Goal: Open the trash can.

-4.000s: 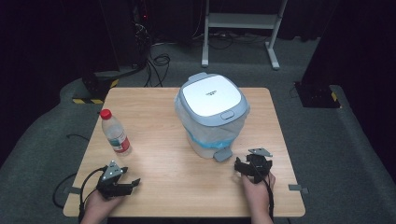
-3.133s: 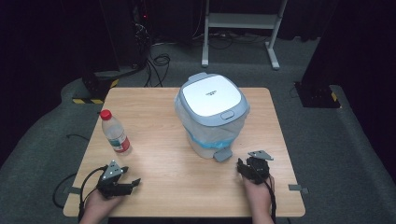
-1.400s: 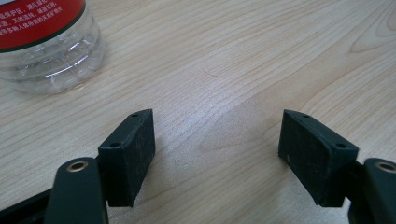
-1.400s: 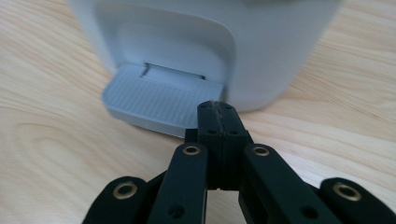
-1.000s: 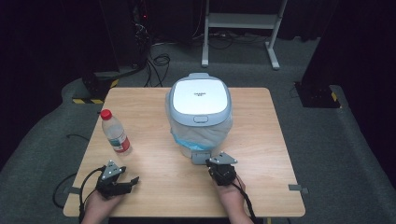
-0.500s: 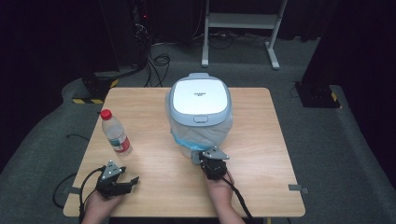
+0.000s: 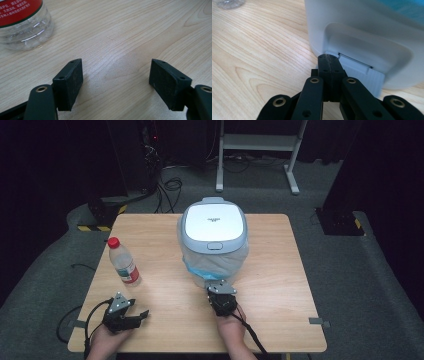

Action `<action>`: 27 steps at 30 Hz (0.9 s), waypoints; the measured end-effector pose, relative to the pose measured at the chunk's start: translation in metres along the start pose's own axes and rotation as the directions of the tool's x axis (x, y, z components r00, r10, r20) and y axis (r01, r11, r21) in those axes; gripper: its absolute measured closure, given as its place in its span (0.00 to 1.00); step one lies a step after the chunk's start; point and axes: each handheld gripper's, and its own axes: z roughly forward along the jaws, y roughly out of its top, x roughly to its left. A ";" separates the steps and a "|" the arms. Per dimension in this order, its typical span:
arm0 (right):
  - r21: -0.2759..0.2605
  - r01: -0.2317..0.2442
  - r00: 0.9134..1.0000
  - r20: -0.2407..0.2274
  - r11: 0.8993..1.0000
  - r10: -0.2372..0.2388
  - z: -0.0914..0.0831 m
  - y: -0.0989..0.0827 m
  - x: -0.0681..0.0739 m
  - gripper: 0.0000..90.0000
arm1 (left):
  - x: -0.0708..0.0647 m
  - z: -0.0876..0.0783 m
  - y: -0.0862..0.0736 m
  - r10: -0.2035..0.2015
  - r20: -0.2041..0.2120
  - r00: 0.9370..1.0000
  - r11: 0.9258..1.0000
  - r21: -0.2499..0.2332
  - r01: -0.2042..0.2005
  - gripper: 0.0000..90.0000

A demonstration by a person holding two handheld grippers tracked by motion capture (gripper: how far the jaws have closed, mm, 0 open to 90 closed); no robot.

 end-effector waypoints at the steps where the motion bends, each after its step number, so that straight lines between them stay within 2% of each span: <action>1: -0.013 0.003 1.000 0.021 1.000 -0.002 -0.006 0.000 -0.002 0.99 | 0.000 0.000 0.000 0.000 0.002 1.000 1.000 -0.001 0.000 0.30; 3: -0.021 -0.011 0.999 0.042 1.000 0.012 -0.009 0.001 -0.007 0.93 | 0.000 0.000 0.000 0.001 0.004 1.000 1.000 0.000 -0.001 0.30; 4: -0.021 -0.011 0.999 0.042 1.000 0.012 -0.009 0.001 -0.007 0.93 | 0.000 0.000 0.000 0.001 0.004 1.000 1.000 0.000 -0.001 0.30; 5: -0.012 -0.029 0.998 0.049 0.999 0.030 -0.011 0.001 -0.013 0.88 | 0.000 0.000 0.000 0.001 0.005 1.000 1.000 0.000 -0.001 0.30; 7: 0.003 -0.037 0.998 0.043 0.999 0.036 -0.009 0.001 -0.016 0.84 | 0.000 0.000 0.000 0.001 0.004 1.000 1.000 0.000 -0.001 0.30; 8: 0.003 -0.037 0.998 0.043 0.999 0.036 -0.009 0.001 -0.016 0.84 | 0.000 0.000 0.000 0.003 0.005 1.000 1.000 0.000 -0.003 0.30; 12: 0.034 -0.031 0.998 0.056 0.999 0.029 -0.005 0.001 -0.013 0.73 | 0.000 0.000 0.000 0.003 0.006 1.000 1.000 0.000 -0.003 0.30; 18: 0.029 -0.015 0.997 0.073 0.999 0.013 -0.001 0.000 -0.012 0.69 | 0.000 0.000 0.000 0.006 0.007 1.000 1.000 0.000 -0.006 0.30; 22: 0.044 -0.032 0.998 0.054 0.999 0.029 0.000 0.001 -0.016 0.67 | 0.000 0.000 0.000 0.007 0.010 1.000 1.000 0.000 -0.007 0.30; 27: 0.066 -0.033 0.998 0.056 0.997 0.029 0.001 0.002 -0.015 0.67 | 0.000 0.000 0.000 0.008 0.012 1.000 1.000 0.001 -0.008 0.30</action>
